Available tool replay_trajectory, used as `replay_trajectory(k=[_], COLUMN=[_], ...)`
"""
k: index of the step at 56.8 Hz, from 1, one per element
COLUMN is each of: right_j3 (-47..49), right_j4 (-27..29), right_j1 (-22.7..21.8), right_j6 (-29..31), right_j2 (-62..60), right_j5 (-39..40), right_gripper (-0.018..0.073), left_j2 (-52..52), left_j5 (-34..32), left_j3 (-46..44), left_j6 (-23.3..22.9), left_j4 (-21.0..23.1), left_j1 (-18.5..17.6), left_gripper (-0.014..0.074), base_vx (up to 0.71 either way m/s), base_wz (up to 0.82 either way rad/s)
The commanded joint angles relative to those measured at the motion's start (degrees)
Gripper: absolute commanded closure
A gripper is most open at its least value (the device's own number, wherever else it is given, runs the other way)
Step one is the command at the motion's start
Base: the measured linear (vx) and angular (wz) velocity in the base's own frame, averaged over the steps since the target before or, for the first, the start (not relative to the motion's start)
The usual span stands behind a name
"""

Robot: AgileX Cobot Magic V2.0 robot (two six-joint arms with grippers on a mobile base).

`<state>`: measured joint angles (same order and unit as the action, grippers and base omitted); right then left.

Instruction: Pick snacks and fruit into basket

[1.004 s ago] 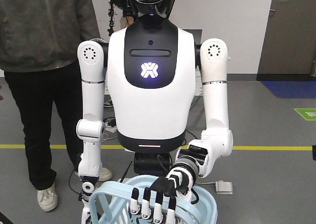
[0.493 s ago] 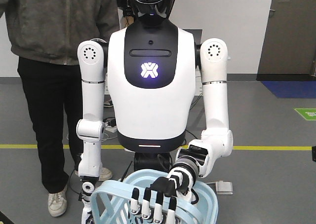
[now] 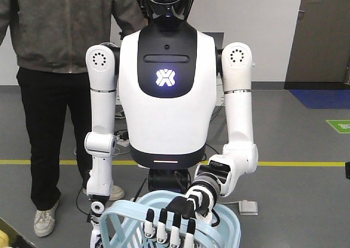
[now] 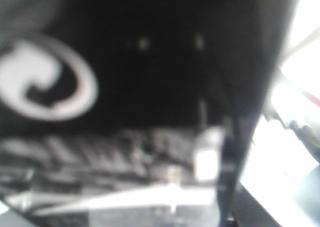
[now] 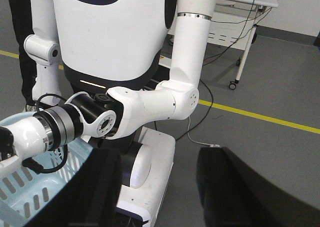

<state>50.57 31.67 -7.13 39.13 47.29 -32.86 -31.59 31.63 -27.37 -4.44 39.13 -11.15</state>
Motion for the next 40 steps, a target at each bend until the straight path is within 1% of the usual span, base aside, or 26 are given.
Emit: replay_trajectory(k=[1,4,8,14,18,23,29,34,40], right_j3=[1.8,1.8,1.8,1.8,1.8,1.8,1.8,1.8,1.8], right_j4=[1.5,1.5,1.5,1.5,1.5,1.5,1.5,1.5,1.5], right_j1=[-0.5,-0.5,-0.5,-0.5,-0.5,-0.5,-0.5,-0.5,-0.5], right_j6=[0.2,0.2,0.2,0.2,0.2,0.2,0.2,0.2,0.2], right_j2=[-0.4,-0.4,-0.4,-0.4,-0.4,-0.4,-0.4,-0.4,-0.4], right_j5=[3.7,3.7,3.7,3.7,3.7,3.7,3.7,3.7,3.7], right_gripper=[0.0159,0.0159,0.0159,0.0159,0.016,0.0163,0.0163,0.0163,0.0163], left_j2=[-3.6,-6.2,-9.5,-14.5,-17.8,-21.9,-25.8,-29.2,-32.9], left_j5=[-0.1,1.5,2.3,2.9,4.2,6.6,7.7,8.6,10.3], left_j3=[-2.0,-2.0,-2.0,-2.0,-2.0,-2.0,-2.0,-2.1,-2.3], left_j6=[7.0,11.9,17.6,21.8,23.4,24.9,24.9,25.2,28.2], left_j4=[14.8,21.7,29.1,37.6,41.6,43.7,44.4,46.2,49.1], left_j1=[-0.3,-0.3,-0.3,-0.3,-0.3,-0.3,-0.3,-0.3,-1.1], left_gripper=[0.0598,0.0598,0.0597,0.0597,0.0597,0.0597,0.0597,0.0597,0.0597], base_vx=[0.0,0.0,0.0,0.0,0.0,0.0,0.0,0.0,0.0], base_wz=[0.0,0.0,0.0,0.0,0.0,0.0,0.0,0.0,0.0])
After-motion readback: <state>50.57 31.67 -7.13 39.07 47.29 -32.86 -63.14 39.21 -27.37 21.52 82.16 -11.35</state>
